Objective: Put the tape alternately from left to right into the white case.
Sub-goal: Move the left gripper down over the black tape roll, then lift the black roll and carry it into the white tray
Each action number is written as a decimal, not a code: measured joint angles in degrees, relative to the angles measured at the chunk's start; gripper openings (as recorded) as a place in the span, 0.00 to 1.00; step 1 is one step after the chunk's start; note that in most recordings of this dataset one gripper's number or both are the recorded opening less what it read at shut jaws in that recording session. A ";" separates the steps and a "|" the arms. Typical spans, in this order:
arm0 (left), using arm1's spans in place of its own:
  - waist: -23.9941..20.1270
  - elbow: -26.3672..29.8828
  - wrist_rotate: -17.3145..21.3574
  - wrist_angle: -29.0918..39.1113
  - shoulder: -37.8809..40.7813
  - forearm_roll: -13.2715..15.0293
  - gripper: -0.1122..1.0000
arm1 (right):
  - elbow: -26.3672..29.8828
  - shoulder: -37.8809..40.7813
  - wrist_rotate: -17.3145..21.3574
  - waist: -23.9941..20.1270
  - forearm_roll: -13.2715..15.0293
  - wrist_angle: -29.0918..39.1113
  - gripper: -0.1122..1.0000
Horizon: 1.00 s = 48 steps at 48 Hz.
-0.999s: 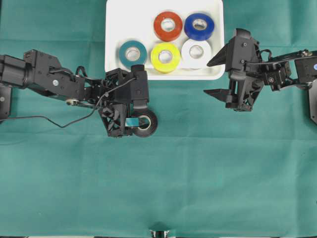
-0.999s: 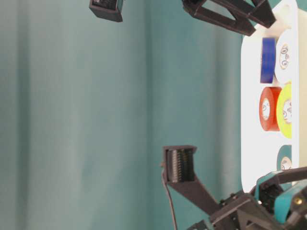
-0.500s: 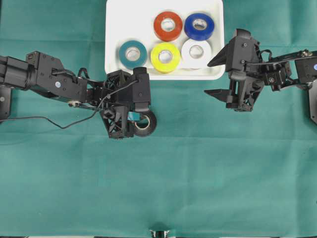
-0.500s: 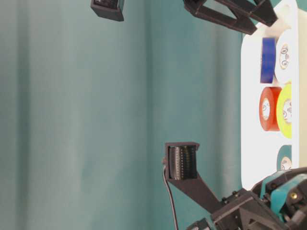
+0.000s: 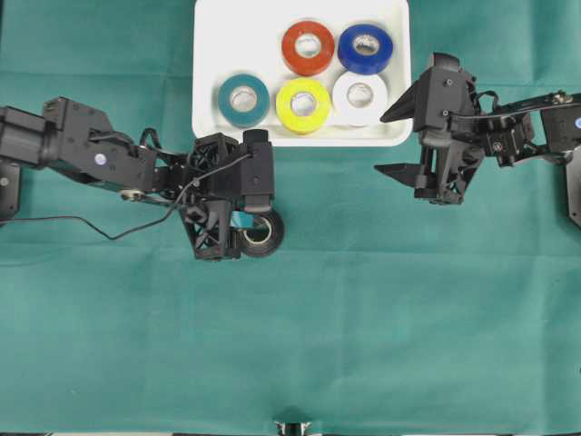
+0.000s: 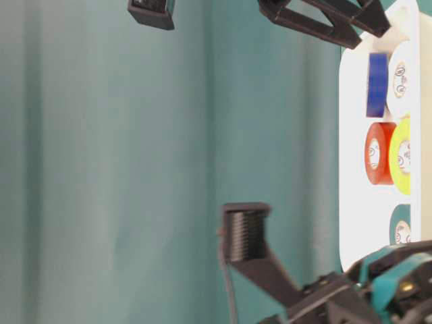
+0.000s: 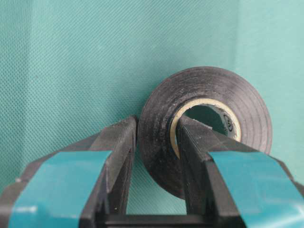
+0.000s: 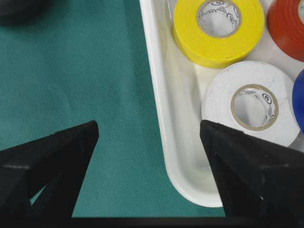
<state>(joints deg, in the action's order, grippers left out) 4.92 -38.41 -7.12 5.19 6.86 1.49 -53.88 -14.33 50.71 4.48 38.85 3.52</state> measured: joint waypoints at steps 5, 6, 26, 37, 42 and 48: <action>0.09 0.00 0.00 2.46 -2.72 0.00 0.31 | 0.00 0.00 0.00 0.00 0.00 0.00 0.70; 0.09 0.09 0.09 2.99 -3.34 -0.09 0.31 | 0.00 0.00 0.00 0.00 0.00 0.00 0.70; 0.00 -0.26 0.35 8.61 -11.95 0.00 0.31 | -0.09 0.00 0.00 0.00 0.00 -0.09 0.70; -2.20 -0.70 0.62 8.70 -11.95 0.00 0.31 | -0.18 0.00 0.09 0.00 0.00 -0.18 0.70; -4.48 -0.88 1.32 8.70 -11.95 -0.09 0.31 | -0.18 0.00 0.09 0.00 0.00 -0.18 0.70; -8.88 -1.41 3.52 8.70 -11.95 -0.09 0.31 | -0.18 0.00 0.09 0.00 0.00 -0.18 0.70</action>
<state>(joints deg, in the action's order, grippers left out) -3.96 -39.81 -3.60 13.89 -5.10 1.41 -54.05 -14.33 50.80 4.48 38.85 3.34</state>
